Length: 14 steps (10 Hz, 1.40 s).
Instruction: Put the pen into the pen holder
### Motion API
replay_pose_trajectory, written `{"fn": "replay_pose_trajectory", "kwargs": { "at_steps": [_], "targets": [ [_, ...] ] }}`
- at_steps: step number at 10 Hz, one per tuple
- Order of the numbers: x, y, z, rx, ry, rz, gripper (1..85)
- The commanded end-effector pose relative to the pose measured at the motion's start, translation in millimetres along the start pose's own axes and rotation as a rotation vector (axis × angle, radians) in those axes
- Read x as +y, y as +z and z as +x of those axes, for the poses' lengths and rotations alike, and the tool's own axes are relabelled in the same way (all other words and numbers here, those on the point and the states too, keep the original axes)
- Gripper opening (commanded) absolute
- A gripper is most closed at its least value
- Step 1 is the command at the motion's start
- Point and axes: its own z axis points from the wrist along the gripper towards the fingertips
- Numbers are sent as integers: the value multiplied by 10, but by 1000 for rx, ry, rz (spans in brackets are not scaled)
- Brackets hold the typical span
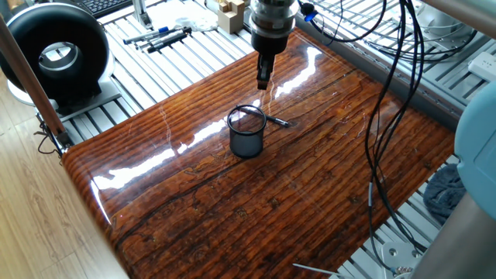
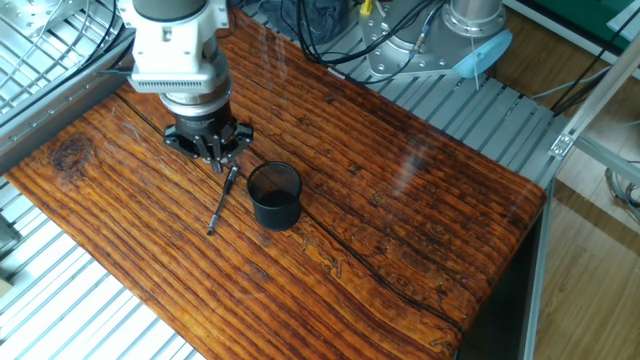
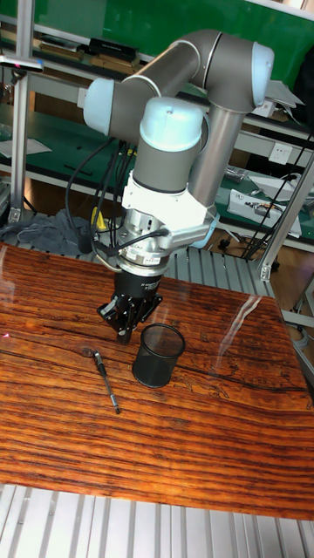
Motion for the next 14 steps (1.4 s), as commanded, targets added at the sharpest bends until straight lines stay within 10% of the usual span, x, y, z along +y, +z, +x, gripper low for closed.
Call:
{"fn": "replay_pose_trajectory", "kwargs": {
  "at_steps": [1, 8, 14],
  "targets": [
    [-14, -7, 22, 6, 29, 2, 13],
    [-331, -30, 130, 40, 125, 127, 13],
    [-147, 157, 120, 96, 126, -7, 110]
  ]
}}
